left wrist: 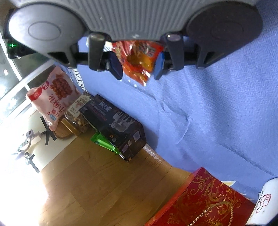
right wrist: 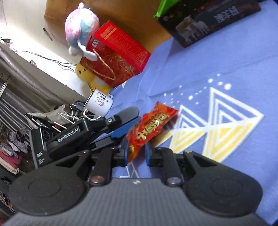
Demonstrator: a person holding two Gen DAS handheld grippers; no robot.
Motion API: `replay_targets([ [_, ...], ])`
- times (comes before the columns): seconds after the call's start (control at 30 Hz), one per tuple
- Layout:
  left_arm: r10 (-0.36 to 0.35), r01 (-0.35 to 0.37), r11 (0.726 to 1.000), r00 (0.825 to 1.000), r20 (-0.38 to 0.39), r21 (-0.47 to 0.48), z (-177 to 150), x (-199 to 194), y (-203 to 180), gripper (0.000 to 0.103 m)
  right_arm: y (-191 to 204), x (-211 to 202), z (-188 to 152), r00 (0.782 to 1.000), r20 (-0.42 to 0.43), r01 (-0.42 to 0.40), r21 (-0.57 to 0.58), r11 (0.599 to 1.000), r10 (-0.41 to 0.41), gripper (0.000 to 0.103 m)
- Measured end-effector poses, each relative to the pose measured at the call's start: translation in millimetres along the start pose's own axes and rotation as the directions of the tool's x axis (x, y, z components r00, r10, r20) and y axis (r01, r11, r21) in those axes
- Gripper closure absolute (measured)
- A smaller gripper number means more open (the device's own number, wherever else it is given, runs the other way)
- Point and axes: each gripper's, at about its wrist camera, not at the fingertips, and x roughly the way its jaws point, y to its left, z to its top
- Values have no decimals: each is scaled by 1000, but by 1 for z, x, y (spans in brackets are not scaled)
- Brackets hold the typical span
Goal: Organize snacks
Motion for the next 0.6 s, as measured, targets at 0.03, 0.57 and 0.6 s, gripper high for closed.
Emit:
replay_targets([
  [0.03,-2,2,1000,1000,0,-2,0,0,0,64,2,3,0,1000,-1,7,-7,1000,-7,84],
  [0.57,-37,37,999,999,-2,-18,0,-3,4,56,-8,-21,-8,995,99,-26,48,999,21,97],
  [0.6,-40,40,999,999,-1,-17,0,-3,3,54,-11,-25,-9,994,106,-35,64,997,28,97],
])
